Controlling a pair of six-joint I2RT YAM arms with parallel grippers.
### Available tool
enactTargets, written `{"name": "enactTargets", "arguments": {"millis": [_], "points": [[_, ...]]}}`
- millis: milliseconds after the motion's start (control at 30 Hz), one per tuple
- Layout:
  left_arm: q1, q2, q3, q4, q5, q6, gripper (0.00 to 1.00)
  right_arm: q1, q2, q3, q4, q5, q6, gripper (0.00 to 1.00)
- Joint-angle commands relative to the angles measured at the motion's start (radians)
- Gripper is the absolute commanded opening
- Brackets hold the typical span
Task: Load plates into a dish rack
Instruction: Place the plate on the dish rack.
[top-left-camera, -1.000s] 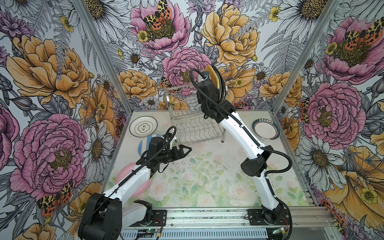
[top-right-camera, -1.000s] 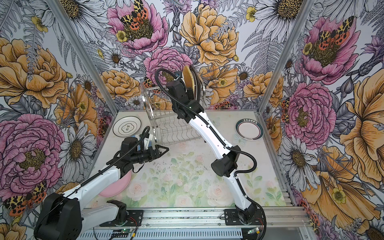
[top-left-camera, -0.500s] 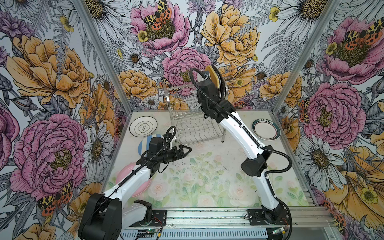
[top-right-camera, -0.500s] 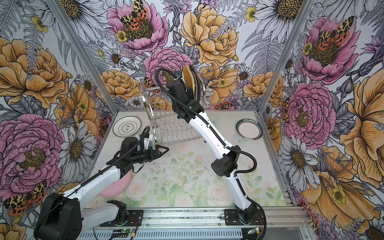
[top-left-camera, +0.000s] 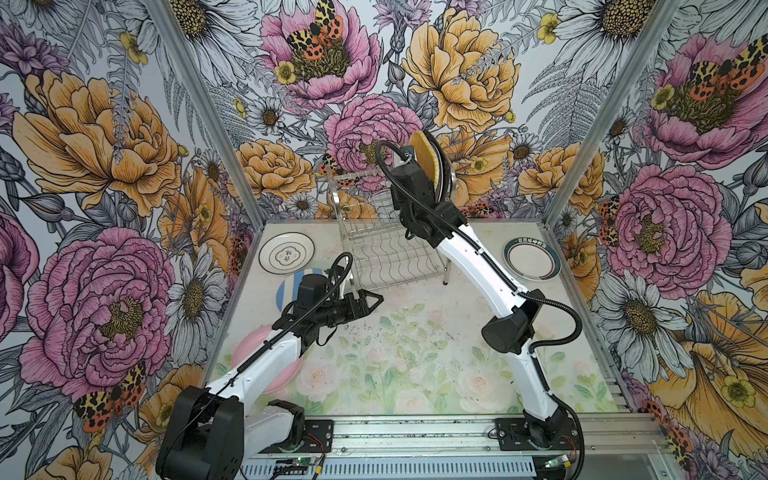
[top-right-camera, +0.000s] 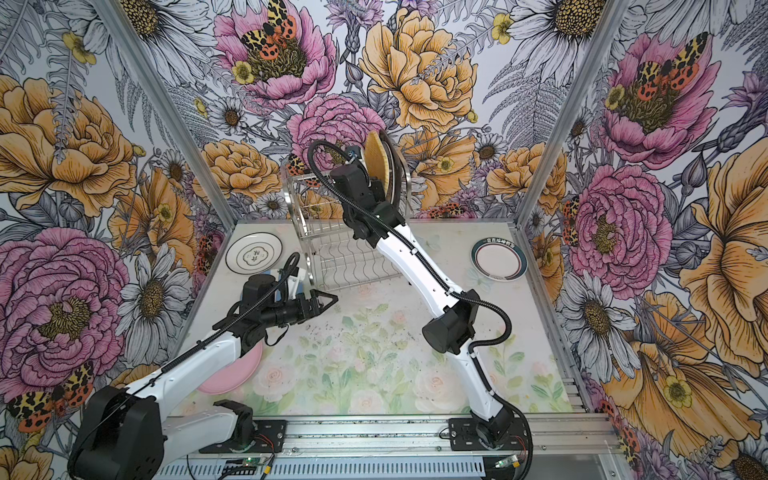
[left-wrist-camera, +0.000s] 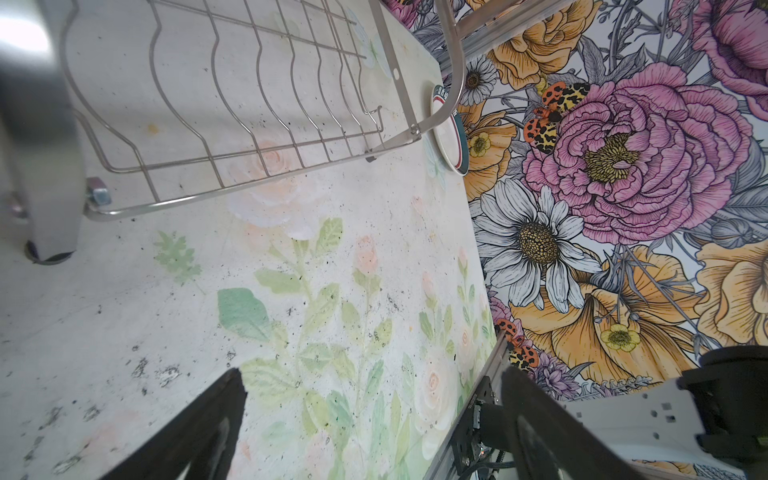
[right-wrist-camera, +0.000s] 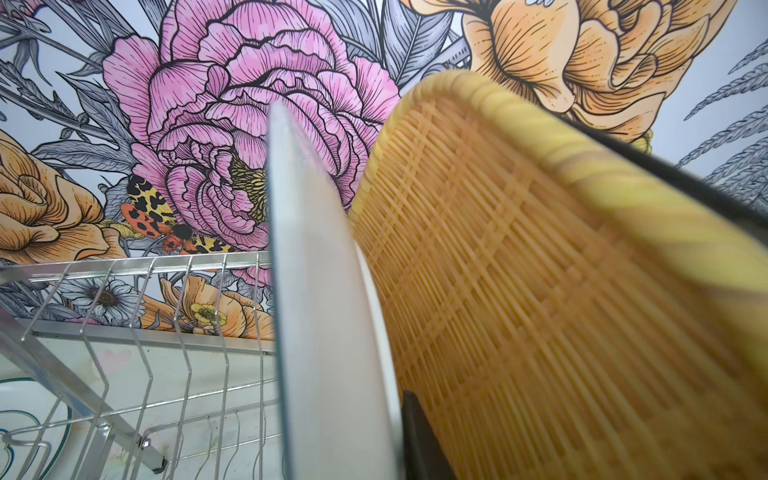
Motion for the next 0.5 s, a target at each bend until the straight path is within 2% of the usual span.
{"name": "enactTargets", "arguments": {"millis": [0,467], "points": [[-0.006,-0.015,-0.005,0.018,-0.007,0.019,0.96,0.002,-0.037,-0.001,0.031,0.0,-0.001,0.29],[-0.013,-0.028,-0.007,0.015,-0.02,0.011,0.96,0.032,-0.132,-0.061,0.031,0.013,-0.023,0.47]]}}
